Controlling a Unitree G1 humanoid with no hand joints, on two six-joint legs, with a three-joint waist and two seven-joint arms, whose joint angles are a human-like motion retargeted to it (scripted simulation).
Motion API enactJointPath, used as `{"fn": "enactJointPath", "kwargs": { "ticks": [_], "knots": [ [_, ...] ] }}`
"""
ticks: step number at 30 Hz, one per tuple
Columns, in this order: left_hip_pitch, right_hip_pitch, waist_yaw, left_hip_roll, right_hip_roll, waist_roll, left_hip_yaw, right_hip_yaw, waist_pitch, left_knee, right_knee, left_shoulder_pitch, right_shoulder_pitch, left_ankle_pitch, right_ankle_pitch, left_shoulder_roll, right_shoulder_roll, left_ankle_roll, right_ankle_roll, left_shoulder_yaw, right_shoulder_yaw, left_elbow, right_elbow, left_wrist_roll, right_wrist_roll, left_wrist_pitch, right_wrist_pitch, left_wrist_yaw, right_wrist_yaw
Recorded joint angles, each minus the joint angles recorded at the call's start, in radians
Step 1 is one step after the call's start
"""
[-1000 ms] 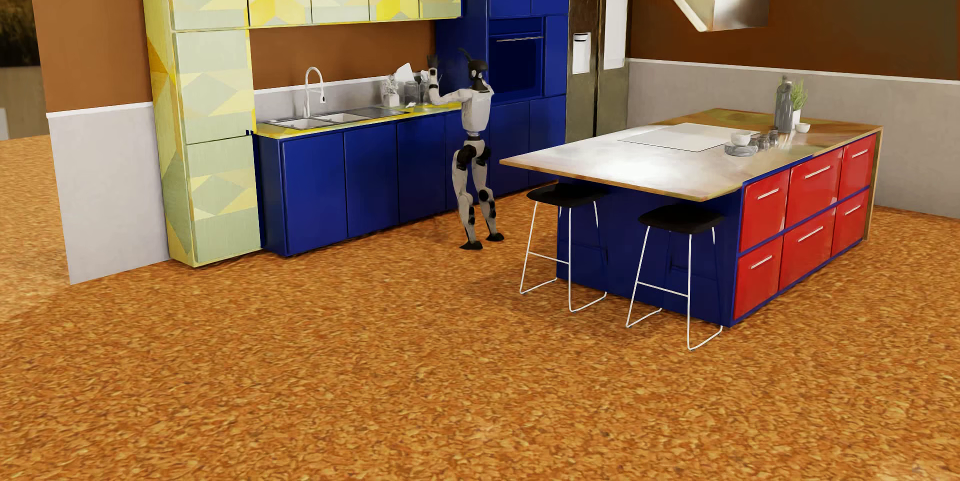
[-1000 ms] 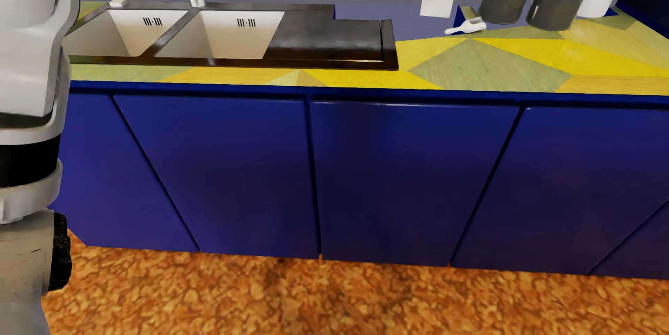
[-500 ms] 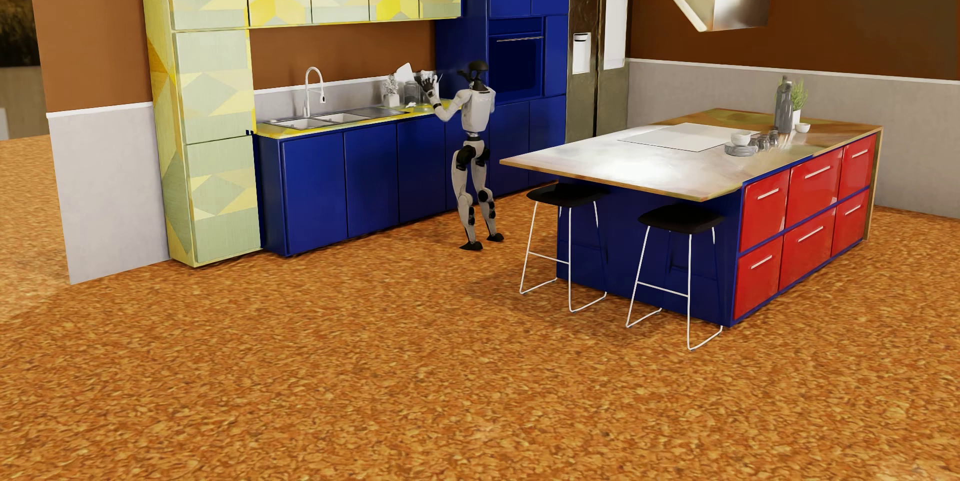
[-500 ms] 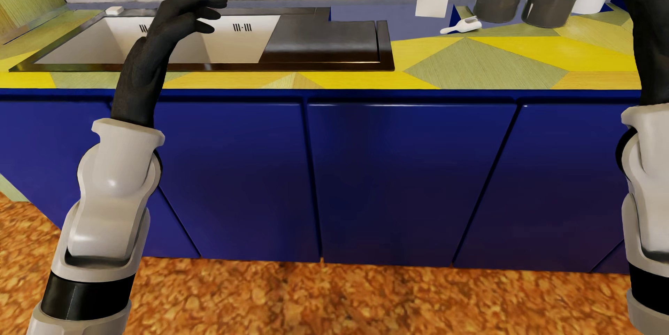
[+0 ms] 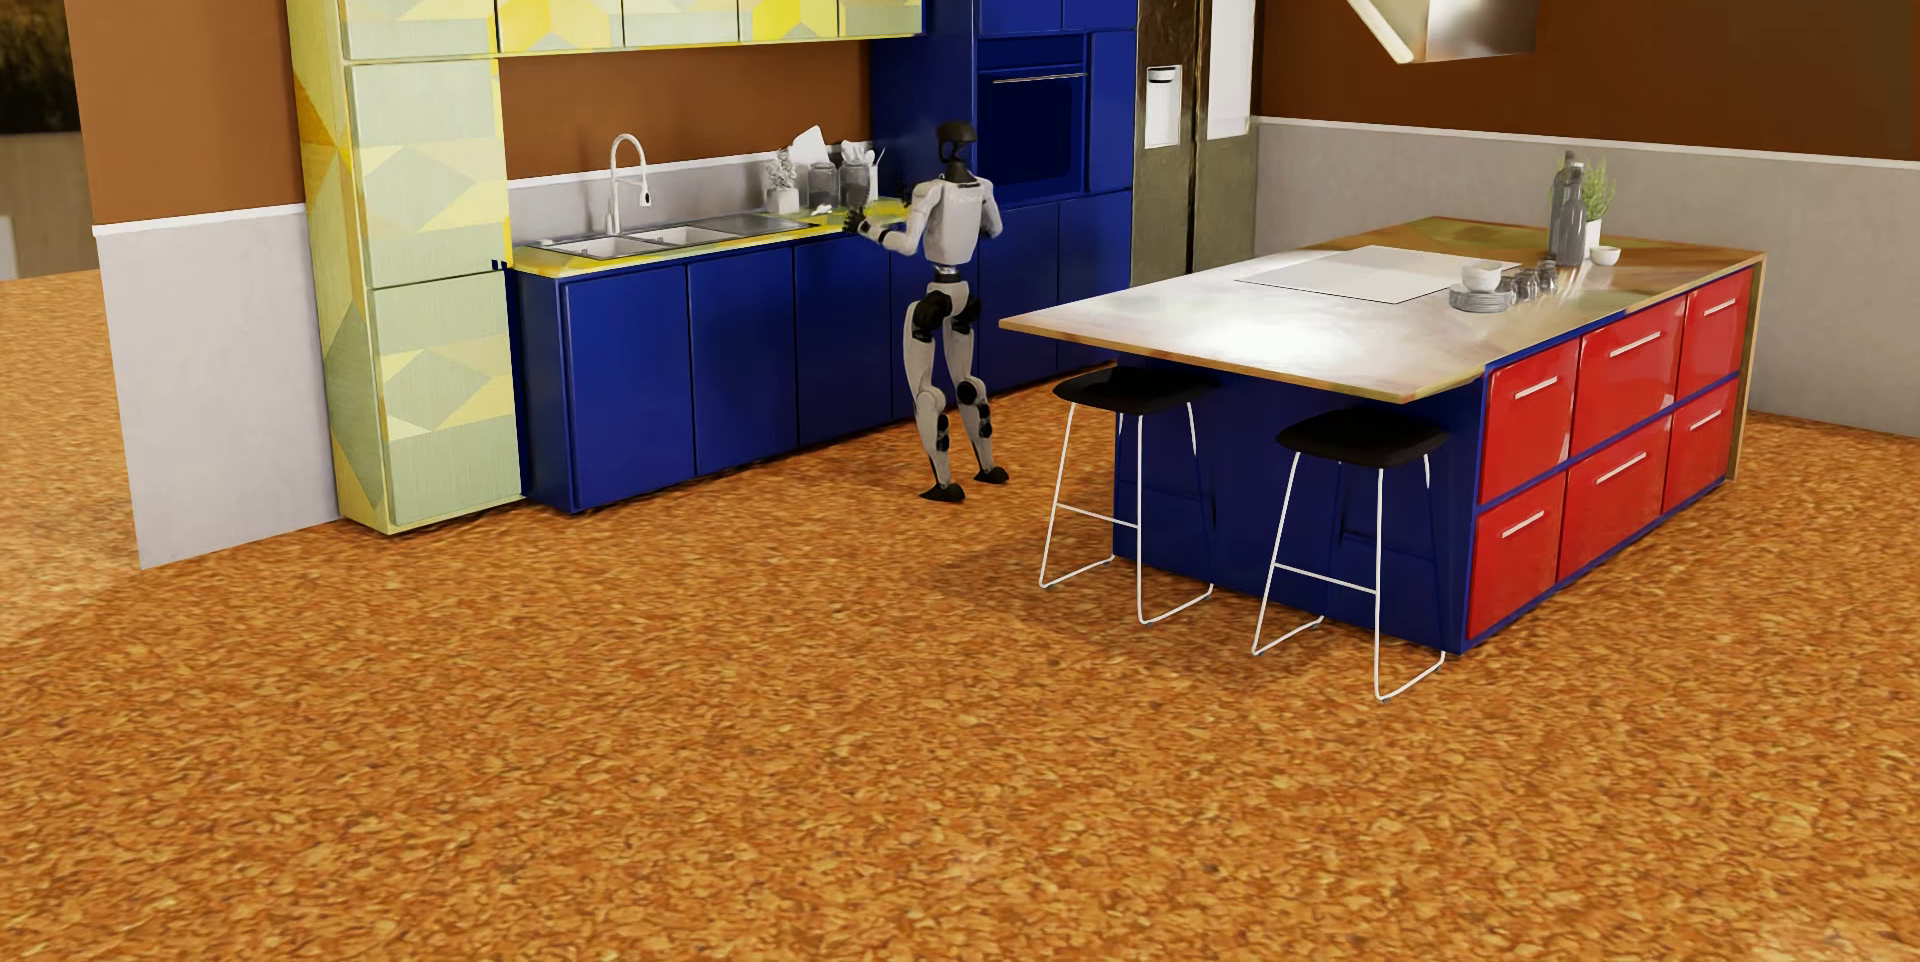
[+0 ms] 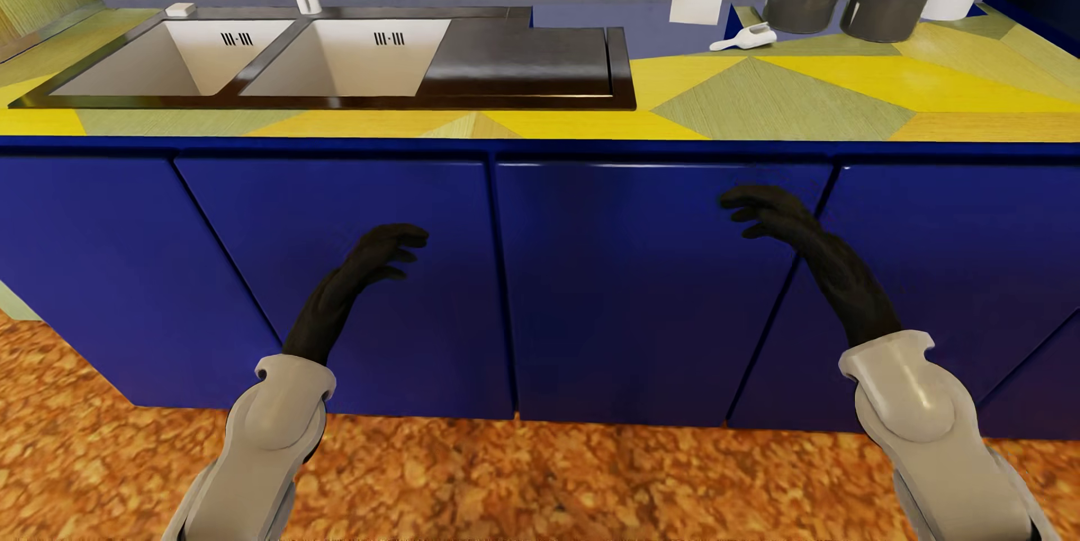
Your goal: Stand still
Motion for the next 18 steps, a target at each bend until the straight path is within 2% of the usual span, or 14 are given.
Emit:
{"fn": "enactJointPath", "kwargs": {
  "ticks": [5,8,12,15,18],
  "knots": [
    [0.006,0.009,-0.007,0.002,0.001,-0.022,0.0,0.0,0.013,0.001,-0.003,0.009,0.012,0.003,-0.003,0.006,-0.001,0.0,0.0,-0.021,0.122,0.17,0.143,0.0,0.0,0.0,0.0,0.0,0.0],
    [0.002,0.006,0.005,0.002,0.0,-0.029,0.0,0.0,0.019,0.004,-0.003,0.006,0.021,0.002,0.001,0.003,0.02,0.0,0.0,-0.063,0.164,0.207,0.198,0.0,0.0,0.0,0.0,0.0,0.0],
    [-0.005,0.002,0.011,0.003,0.0,-0.018,0.0,0.0,0.023,0.016,-0.005,0.005,0.023,-0.007,0.012,0.005,0.047,0.0,0.0,-0.183,0.205,0.31,0.267,0.0,0.0,0.0,0.0,0.0,0.0],
    [-0.002,-0.004,0.017,0.01,0.006,-0.004,0.0,0.0,0.028,0.008,0.002,0.003,0.009,0.007,0.007,0.006,0.081,0.0,0.0,-0.234,0.192,0.428,0.369,0.0,0.0,0.0,0.0,0.0,0.0],
    [-0.011,-0.013,0.025,0.008,0.001,0.003,0.0,0.0,0.03,0.005,0.002,-0.02,-0.011,0.016,0.002,-0.004,0.084,0.0,0.0,-0.291,0.241,0.524,0.476,0.0,0.0,0.0,0.0,0.0,0.0]
  ]
}}
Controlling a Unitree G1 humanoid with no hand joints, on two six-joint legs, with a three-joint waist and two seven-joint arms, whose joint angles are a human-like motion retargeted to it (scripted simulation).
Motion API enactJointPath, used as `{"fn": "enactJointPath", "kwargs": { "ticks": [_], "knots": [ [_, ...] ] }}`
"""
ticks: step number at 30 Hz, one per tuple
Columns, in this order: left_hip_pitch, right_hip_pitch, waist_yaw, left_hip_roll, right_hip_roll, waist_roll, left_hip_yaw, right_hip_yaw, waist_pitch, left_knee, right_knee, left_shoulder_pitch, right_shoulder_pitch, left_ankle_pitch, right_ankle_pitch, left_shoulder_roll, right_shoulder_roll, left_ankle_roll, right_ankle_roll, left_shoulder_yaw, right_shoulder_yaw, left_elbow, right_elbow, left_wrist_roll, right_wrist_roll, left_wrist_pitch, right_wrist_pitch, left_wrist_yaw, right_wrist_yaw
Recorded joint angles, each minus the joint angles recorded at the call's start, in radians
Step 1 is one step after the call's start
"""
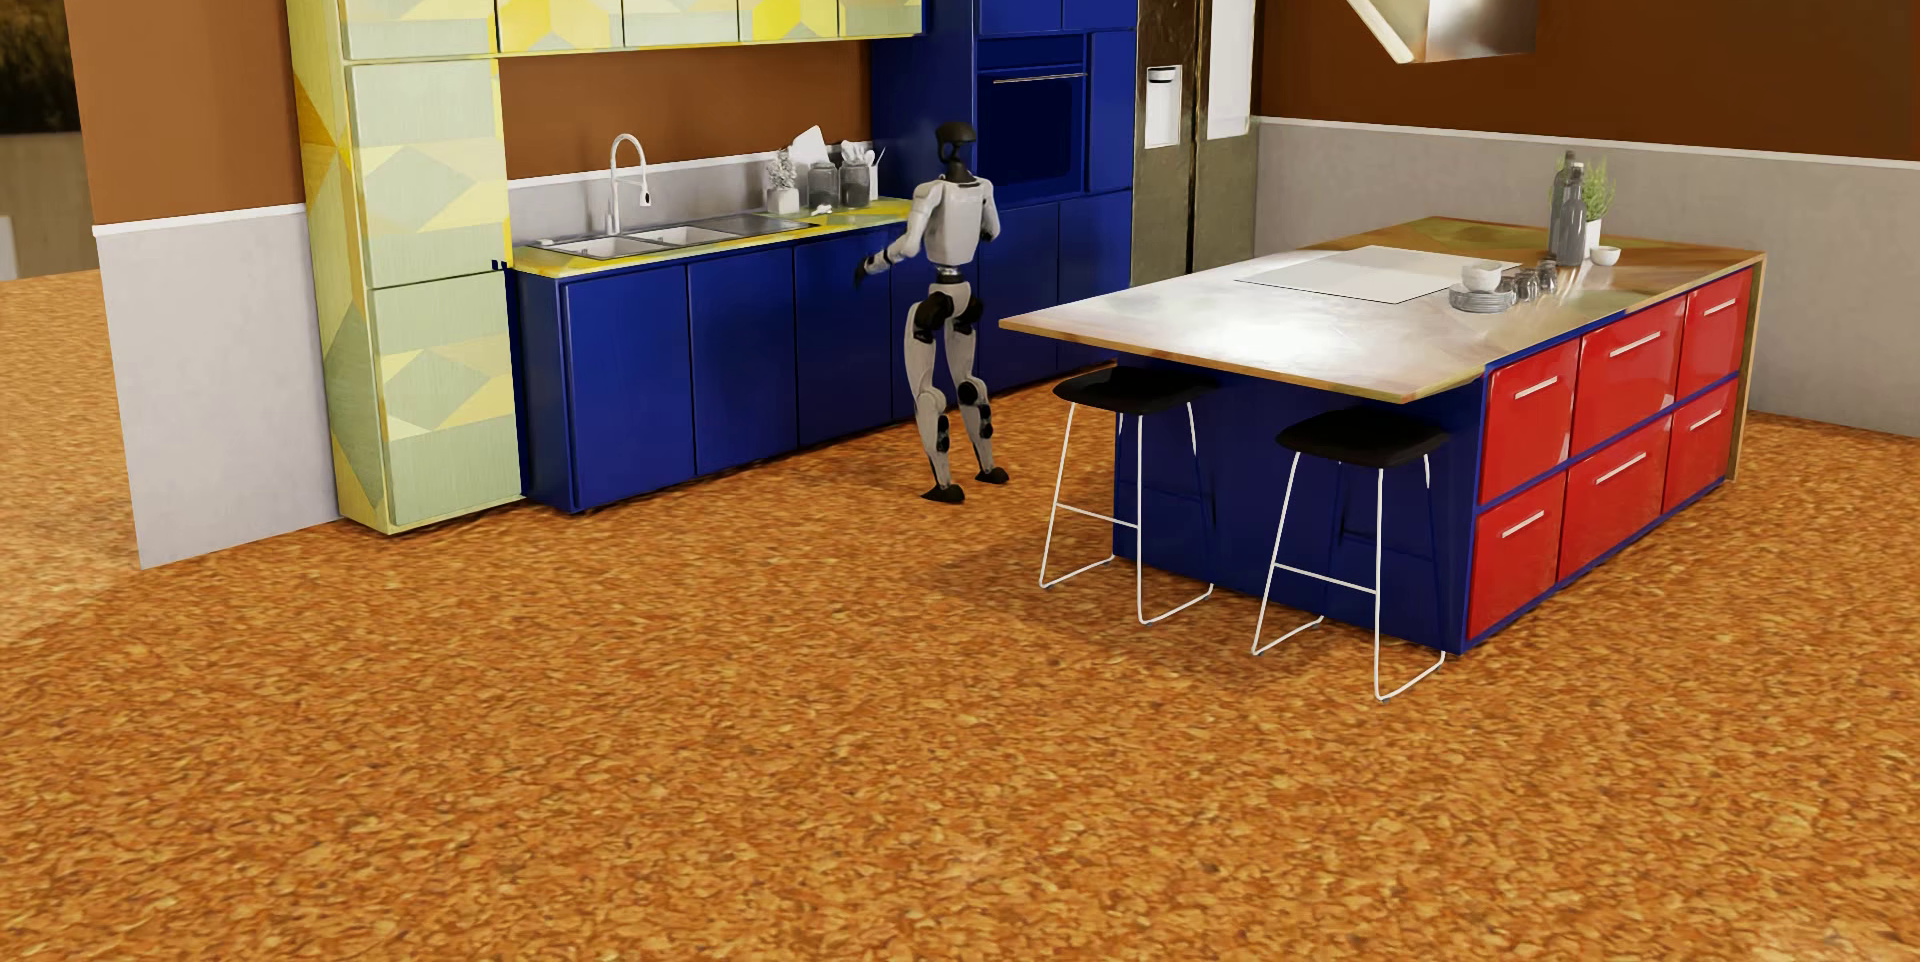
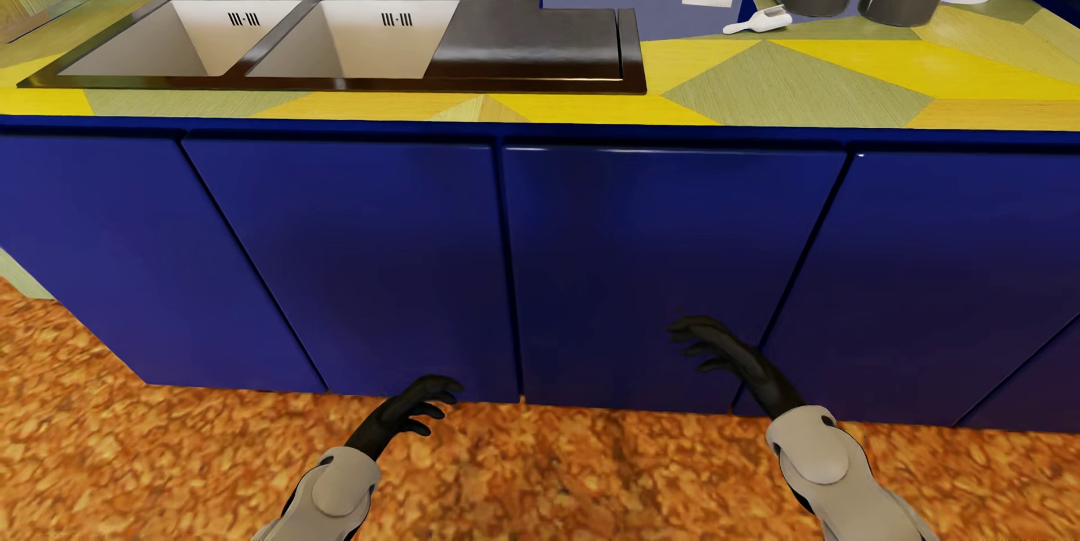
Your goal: Stand still
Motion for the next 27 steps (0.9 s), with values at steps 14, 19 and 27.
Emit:
{"fn": "enactJointPath", "kwargs": {
  "ticks": [14,19,27],
  "knots": [
    [0.002,0.014,-0.015,-0.001,0.002,-0.004,0.0,0.0,0.031,0.007,-0.008,-0.097,-0.094,-0.018,-0.01,-0.088,0.074,0.0,0.0,-0.167,0.213,0.302,0.345,0.0,0.0,0.0,0.0,0.0,0.0],
    [-0.005,0.019,-0.027,0.004,0.005,0.002,0.0,0.0,0.034,0.018,-0.014,-0.046,-0.051,-0.028,-0.015,-0.126,0.093,0.0,0.0,-0.094,0.164,0.307,0.337,0.0,0.0,0.0,0.0,0.0,0.0],
    [-0.01,0.013,-0.03,0.004,0.004,0.009,0.0,0.0,0.036,0.022,-0.013,-0.023,-0.03,-0.028,-0.017,-0.127,0.095,0.0,0.0,-0.078,0.128,0.276,0.319,0.0,0.0,0.0,0.0,0.0,0.0]
  ]
}}
